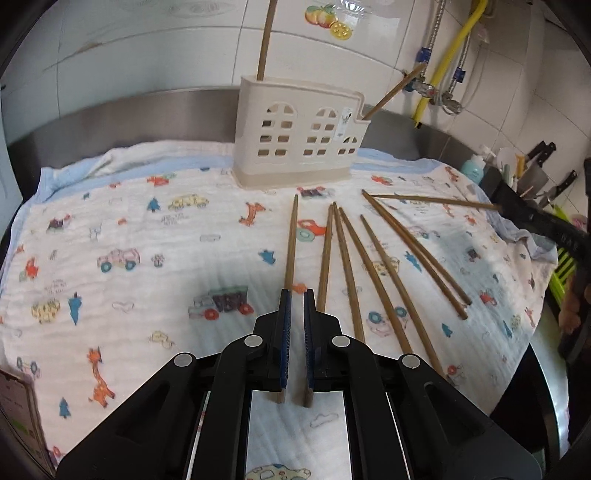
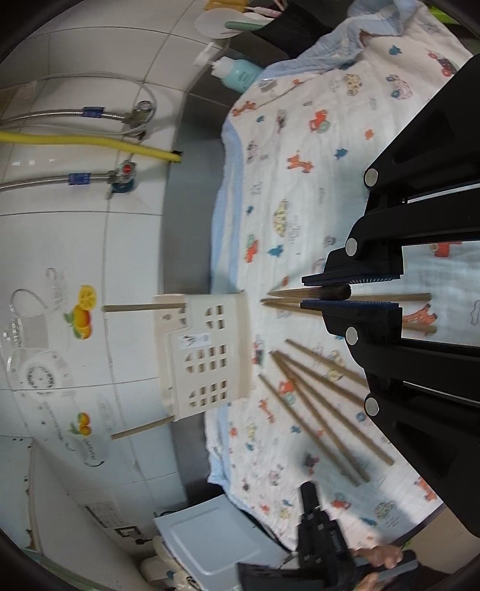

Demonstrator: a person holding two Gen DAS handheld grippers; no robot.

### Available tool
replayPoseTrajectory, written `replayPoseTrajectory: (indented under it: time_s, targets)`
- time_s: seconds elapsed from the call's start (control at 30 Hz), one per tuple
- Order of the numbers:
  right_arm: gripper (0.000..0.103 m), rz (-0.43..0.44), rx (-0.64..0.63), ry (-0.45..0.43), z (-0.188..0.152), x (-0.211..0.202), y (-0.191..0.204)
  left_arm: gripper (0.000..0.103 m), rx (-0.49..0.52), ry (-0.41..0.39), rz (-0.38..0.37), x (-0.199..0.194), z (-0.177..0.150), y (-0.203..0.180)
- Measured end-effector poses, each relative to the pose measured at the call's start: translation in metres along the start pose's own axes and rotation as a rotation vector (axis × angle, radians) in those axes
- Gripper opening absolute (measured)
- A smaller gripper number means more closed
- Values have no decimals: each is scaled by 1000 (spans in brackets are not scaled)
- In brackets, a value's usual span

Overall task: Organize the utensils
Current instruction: 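Lift the chopsticks with both tools and carry them toward the holder, then insert the left tool's chopstick into the holder and open while the right tool releases its chopstick inside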

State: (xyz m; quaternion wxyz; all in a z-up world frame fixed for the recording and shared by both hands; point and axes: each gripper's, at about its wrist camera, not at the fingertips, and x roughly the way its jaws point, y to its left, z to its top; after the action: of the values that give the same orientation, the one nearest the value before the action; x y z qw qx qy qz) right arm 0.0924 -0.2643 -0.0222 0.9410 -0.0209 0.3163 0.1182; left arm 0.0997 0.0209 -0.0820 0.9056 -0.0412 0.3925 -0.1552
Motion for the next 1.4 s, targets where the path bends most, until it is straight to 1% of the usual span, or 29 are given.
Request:
replayPoseTrajectory:
  time_s: [0.1, 0.17, 0.2, 0.23, 0.27, 0.3, 0.33, 0.4, 0.43, 0.47, 0.57, 0.73, 0.77, 0.8, 0.83, 0.93, 1.1, 1.27, 1.3, 1.4]
  targets:
    - [7, 5, -15, -14, 8, -2, 4, 10, 4, 26, 9, 8, -7, 0]
    - [7, 8, -24, -19, 12, -3, 7, 10, 6, 43, 11, 14, -13, 1]
    - [7, 10, -27, -21, 13, -4, 8, 15, 4, 55, 11, 18, -15, 2]
    - [7, 12, -30, -24, 15, -4, 9, 27, 2, 62, 16, 21, -17, 3]
    - [7, 14, -33, -25, 16, -4, 10, 33, 0, 64, 16, 24, -19, 3]
    - [7, 14, -36, -26, 16, -4, 11, 35, 2, 65, 21, 26, -20, 3]
    - [7, 14, -37, -27, 17, -4, 11, 34, 10, 70, 30, 29, -21, 2]
    - [7, 13, -42, -26, 18, -4, 12, 33, 11, 81, 18, 34, -23, 2]
    - [7, 13, -45, -26, 18, -4, 13, 19, 14, 82, 18, 35, -23, 2]
    - [7, 13, -47, -27, 19, -5, 13, 15, 16, 88, 17, 36, -24, 1]
    - [7, 14, -50, -31, 21, -6, 14, 14, 5, 93, 20, 40, -25, 4]
    - [7, 21, -71, -41, 26, -9, 19, 14, 42, 98, 62, 43, -27, -3]
    - [7, 22, -74, -43, 27, -9, 20, 13, 47, 98, 71, 43, -27, -3]
    - [7, 24, -78, -46, 29, -10, 22, 8, 61, 97, 97, 44, -27, -6]
    - [7, 24, -79, -47, 30, -10, 23, 7, 69, 99, 108, 44, -27, -7]
    - [7, 29, -87, -48, 34, -11, 26, 6, 40, 93, 73, 38, -22, -5]
    - [7, 44, -91, -68, 47, -19, 26, 5, 11, 39, 35, 17, -6, -3]
    - [7, 73, -102, -80, 68, -25, 28, 5, 5, -34, 5, -5, 21, -4]
    - [7, 78, -105, -79, 72, -25, 29, 5, 11, -53, 5, -9, 30, -5]
    - [7, 93, -117, -83, 90, -25, 31, 5, 27, -78, 8, -13, 47, -7]
